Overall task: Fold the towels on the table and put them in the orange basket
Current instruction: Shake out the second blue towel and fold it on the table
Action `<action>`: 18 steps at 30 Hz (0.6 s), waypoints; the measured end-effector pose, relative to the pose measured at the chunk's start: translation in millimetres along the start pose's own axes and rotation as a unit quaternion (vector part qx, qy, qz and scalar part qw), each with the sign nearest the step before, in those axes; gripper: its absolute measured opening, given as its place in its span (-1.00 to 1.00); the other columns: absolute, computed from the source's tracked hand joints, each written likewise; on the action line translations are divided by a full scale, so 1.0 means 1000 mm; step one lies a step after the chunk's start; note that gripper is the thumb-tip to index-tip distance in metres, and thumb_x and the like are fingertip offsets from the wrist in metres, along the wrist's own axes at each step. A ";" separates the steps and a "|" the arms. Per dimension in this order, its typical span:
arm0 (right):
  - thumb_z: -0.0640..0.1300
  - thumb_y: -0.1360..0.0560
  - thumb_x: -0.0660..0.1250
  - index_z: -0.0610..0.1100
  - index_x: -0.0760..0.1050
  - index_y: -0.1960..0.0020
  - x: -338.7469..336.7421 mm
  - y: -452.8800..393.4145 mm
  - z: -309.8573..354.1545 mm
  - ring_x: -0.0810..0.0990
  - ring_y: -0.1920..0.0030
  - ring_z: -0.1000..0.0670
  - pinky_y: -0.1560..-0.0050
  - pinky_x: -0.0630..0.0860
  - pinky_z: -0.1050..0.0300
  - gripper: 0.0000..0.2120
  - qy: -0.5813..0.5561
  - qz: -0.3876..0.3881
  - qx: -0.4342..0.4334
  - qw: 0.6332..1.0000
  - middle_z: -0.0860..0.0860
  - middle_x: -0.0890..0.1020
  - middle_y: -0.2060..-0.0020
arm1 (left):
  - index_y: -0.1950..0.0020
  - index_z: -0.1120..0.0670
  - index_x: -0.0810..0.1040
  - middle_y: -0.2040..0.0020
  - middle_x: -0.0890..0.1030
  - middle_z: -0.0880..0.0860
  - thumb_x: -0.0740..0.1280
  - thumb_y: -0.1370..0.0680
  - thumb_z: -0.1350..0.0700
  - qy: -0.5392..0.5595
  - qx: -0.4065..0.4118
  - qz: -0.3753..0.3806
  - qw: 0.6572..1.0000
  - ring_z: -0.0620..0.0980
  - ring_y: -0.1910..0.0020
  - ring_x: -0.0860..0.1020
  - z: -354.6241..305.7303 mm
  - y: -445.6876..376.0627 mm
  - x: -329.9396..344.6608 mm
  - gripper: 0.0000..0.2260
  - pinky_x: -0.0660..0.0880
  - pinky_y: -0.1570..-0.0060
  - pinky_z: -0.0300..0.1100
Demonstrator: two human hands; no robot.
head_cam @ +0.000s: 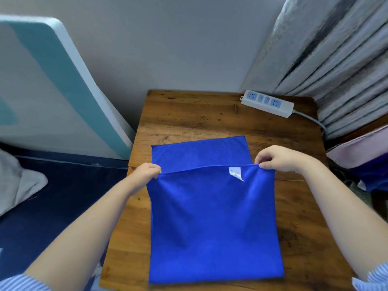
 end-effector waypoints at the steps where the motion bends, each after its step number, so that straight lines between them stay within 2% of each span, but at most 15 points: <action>1: -0.25 -0.49 0.24 0.05 0.52 0.23 -0.006 -0.003 0.005 0.49 0.16 0.17 0.24 0.40 0.32 -0.76 -0.016 -0.001 0.001 1.000 0.13 0.55 0.18 | 0.45 0.07 0.15 0.41 0.16 0.03 0.14 -0.31 0.20 0.014 -0.003 -0.014 1.000 -0.06 0.37 0.10 -0.005 -0.001 -0.008 -0.81 0.02 0.34 -0.20; 5: -0.34 -0.45 0.22 -0.12 0.58 0.04 -0.024 -0.033 0.017 0.50 0.09 0.08 0.15 0.45 0.26 -0.77 0.018 -0.049 0.035 0.998 0.03 0.54 0.07 | 0.46 0.07 0.13 0.49 0.16 -0.03 0.11 -0.46 0.32 -0.029 -0.021 -0.115 0.993 -0.06 0.45 0.09 -0.008 -0.021 -0.036 -0.66 0.03 0.44 -0.25; 7: -0.36 -0.47 0.20 -0.18 0.58 -0.03 -0.031 -0.051 0.016 0.47 0.04 0.04 0.08 0.43 0.21 -0.75 0.032 -0.094 0.057 0.993 -0.03 0.54 0.01 | 0.45 0.08 0.14 0.46 0.17 0.01 0.10 -0.49 0.30 -0.061 -0.021 -0.165 0.984 -0.04 0.45 0.12 -0.009 -0.033 -0.045 -0.67 0.03 0.41 -0.20; 11: -0.34 -0.49 0.21 -0.18 0.56 -0.04 -0.041 -0.085 0.009 0.50 0.03 -0.02 0.10 0.44 0.19 -0.78 0.035 -0.150 0.086 0.984 -0.11 0.57 -0.03 | 0.44 0.12 0.20 0.44 0.27 0.04 0.12 -0.51 0.25 -0.124 -0.032 -0.237 0.963 -0.01 0.43 0.23 -0.011 -0.058 -0.059 -0.69 0.12 0.41 -0.16; 12: -0.32 -0.50 0.21 -0.18 0.56 -0.05 -0.041 -0.093 0.007 0.51 0.01 -0.03 0.09 0.45 0.19 -0.79 0.041 -0.157 0.089 0.983 -0.11 0.57 -0.03 | 0.41 0.14 0.29 0.40 0.34 0.06 0.12 -0.51 0.23 -0.148 -0.035 -0.243 0.958 0.01 0.39 0.30 -0.011 -0.063 -0.060 -0.73 0.19 0.38 -0.16; 14: -0.29 -0.51 0.21 -0.18 0.55 -0.07 -0.039 -0.109 0.001 0.52 -0.03 -0.06 0.05 0.48 0.17 -0.80 0.068 -0.169 0.095 0.979 -0.11 0.56 -0.05 | 0.19 0.18 0.51 0.23 0.52 0.11 0.14 -0.52 0.22 -0.201 -0.042 -0.244 0.948 0.09 0.20 0.46 -0.011 -0.077 -0.060 -0.82 0.33 0.26 -0.15; 16: -0.27 -0.51 0.20 -0.18 0.55 -0.06 -0.035 -0.121 -0.004 0.52 -0.05 -0.08 0.01 0.48 0.13 -0.80 0.103 -0.183 0.095 0.973 -0.10 0.54 -0.06 | 0.01 0.19 0.54 0.04 0.57 0.13 0.14 -0.52 0.24 -0.254 -0.054 -0.236 0.936 0.13 0.03 0.51 -0.008 -0.090 -0.059 -0.80 0.37 0.18 -0.15; 18: -0.29 -0.51 0.19 -0.19 0.57 -0.01 -0.031 -0.133 -0.009 0.50 -0.05 -0.10 0.00 0.47 0.11 -0.80 0.119 -0.195 0.091 0.969 -0.10 0.52 -0.06 | -0.01 0.17 0.52 -0.03 0.57 0.13 0.13 -0.52 0.25 -0.306 -0.069 -0.224 0.923 0.13 -0.01 0.51 -0.004 -0.103 -0.056 -0.81 0.38 0.17 -0.13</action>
Point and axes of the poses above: each hand's wrist, its own y-axis away from the middle knuckle, its own x-axis out of the palm, z = x × y, the point moved 7 cm from there along -y, towards the middle knuckle
